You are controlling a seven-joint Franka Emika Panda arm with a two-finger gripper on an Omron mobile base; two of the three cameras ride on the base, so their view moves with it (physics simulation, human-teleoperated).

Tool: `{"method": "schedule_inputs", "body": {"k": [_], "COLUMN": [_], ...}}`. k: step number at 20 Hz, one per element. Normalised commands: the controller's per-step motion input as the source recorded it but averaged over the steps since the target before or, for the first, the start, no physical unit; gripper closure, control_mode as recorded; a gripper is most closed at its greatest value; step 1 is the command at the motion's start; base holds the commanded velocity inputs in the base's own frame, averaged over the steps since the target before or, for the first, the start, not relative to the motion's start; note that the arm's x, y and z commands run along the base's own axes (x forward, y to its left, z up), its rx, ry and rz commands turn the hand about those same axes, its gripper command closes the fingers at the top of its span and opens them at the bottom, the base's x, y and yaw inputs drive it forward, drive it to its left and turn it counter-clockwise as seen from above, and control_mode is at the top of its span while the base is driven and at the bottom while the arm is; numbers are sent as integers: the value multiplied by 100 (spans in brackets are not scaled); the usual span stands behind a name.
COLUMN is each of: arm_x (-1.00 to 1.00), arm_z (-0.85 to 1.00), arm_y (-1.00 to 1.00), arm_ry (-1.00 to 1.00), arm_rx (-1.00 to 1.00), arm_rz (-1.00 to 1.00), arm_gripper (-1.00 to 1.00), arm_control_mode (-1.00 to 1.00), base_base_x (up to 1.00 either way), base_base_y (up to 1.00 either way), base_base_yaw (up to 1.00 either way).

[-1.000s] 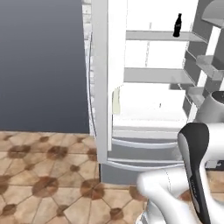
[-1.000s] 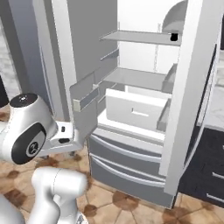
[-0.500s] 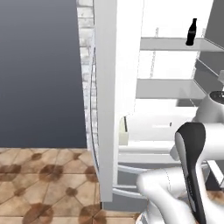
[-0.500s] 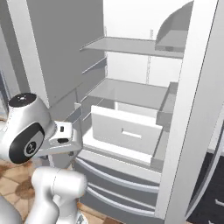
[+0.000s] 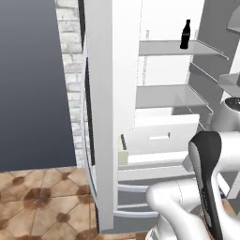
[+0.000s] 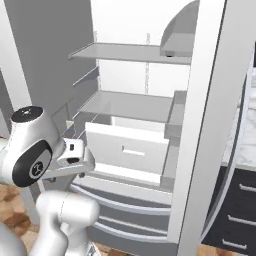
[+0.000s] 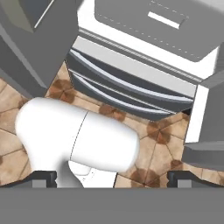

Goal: Open the fridge, grab two sodas, and place both sodas inside the bowl with ice on the dining counter.

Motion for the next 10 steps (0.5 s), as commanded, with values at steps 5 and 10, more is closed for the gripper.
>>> {"method": "schedule_inputs", "body": {"k": [5, 10], "arm_x": [0, 0], "arm_z": [0, 0], "arm_y": [0, 0], "arm_ry": [0, 0], "arm_rx": [0, 0], "arm_rz": [0, 0], "arm_gripper": [-100, -100], "arm_control_mode": [100, 100], "base_base_x": [16, 46], "base_base_y": [0, -4], "base_base_yaw": [-30, -18]}}
